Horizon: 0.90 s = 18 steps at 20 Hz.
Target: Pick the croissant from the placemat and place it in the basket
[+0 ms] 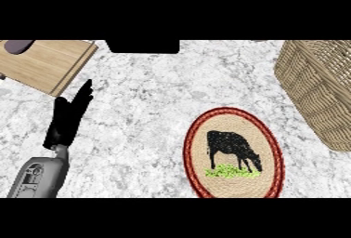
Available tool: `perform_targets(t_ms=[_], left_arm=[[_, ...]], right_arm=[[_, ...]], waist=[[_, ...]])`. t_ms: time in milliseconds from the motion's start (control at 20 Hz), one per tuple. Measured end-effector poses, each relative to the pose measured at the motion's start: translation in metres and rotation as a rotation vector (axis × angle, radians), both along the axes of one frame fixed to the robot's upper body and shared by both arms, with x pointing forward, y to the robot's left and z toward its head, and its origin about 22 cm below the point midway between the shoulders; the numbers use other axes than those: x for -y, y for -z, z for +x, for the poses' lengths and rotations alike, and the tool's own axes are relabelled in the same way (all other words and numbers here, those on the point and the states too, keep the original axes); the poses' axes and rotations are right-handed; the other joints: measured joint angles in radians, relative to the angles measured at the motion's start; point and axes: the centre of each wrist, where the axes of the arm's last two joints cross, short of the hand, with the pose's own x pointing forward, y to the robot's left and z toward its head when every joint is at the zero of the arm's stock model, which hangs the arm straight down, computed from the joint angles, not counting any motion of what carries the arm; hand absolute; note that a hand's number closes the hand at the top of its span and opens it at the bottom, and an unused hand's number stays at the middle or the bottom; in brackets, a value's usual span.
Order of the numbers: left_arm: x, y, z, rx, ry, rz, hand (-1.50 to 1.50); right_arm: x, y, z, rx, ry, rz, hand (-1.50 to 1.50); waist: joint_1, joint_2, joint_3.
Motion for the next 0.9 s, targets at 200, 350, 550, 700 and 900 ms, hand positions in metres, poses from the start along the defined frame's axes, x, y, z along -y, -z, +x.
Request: perform_targets(t_ms=[200,350,550,700,900], left_arm=[[-0.004,-0.007,0.002,0.000,0.001,0.006,0.00],[-0.005,-0.003,0.000,0.002,0.000,0.004,0.00],[-0.003,0.000,0.000,-0.001,0.003,0.006,0.00],[-0.006,0.001,0.000,-0.001,0.002,0.003,0.00],[-0.004,0.004,0.002,-0.003,-0.002,-0.002,0.00]], right_arm=[[0.006,0.026,0.008,-0.040,0.035,0.117,-1.50],[0.014,0.049,0.009,-0.034,0.043,0.194,-1.50],[0.019,0.057,0.011,0.029,0.033,0.268,-1.50],[0.023,0.057,0.010,0.110,0.041,0.325,-1.50],[0.038,0.049,0.002,0.245,0.104,0.391,-1.50]], waist=[[0.002,0.000,0.000],[0.003,0.001,0.000],[0.002,0.001,0.001],[0.000,0.001,0.001],[-0.004,0.000,0.000]])
